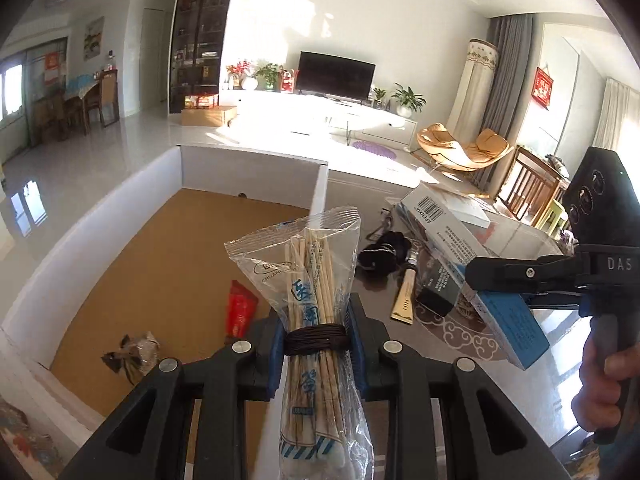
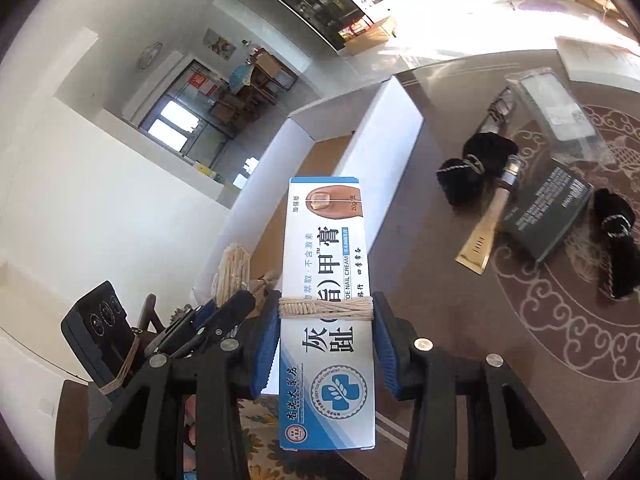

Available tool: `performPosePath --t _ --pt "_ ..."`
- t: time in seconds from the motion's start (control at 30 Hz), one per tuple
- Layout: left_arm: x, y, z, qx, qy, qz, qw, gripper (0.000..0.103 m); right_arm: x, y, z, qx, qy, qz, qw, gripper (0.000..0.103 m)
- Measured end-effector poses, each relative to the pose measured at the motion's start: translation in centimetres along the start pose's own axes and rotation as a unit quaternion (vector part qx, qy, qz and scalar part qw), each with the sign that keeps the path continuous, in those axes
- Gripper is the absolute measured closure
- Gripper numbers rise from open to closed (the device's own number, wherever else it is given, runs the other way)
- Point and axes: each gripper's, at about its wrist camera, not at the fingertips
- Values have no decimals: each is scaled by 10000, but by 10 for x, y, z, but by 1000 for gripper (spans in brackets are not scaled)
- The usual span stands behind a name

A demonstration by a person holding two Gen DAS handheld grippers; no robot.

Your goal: Organize objects

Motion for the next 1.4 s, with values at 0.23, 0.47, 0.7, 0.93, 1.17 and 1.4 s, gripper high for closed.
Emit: performPosePath --t 0.23,0.47,0.7,0.93,1.17,1.4 --pt "100 29 44 454 1108 -271 9924 75 75 25 115 220 81 -626 9978 59" --pt "135 14 81 1080 1785 -408 9772 36 50 7 170 566 141 -251 9980 30" --pt "59 8 15 188 1087 -89 9939 21 22 -30 52 -550 -1152 -1710 9770 0" --pt "-96 -42 -10 189 -487 771 9957 0 -90 -106 -56 -361 -3278 -1886 9250 0" --pt "-187 -106 85 1069 -346 1351 9844 0 -187 -131 -117 -70 -4294 -1207 8950 0" --pt "-233 -111 121 1184 -151 1623 9795 0 -203 -128 -133 -319 -3944 -753 9153 0"
Point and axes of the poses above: each gripper's, at about its wrist camera, not at the fingertips, and z roughly the way its jaws point, x to its left, y to its top, and after that the axes turned 7 degrees about y, right-handed
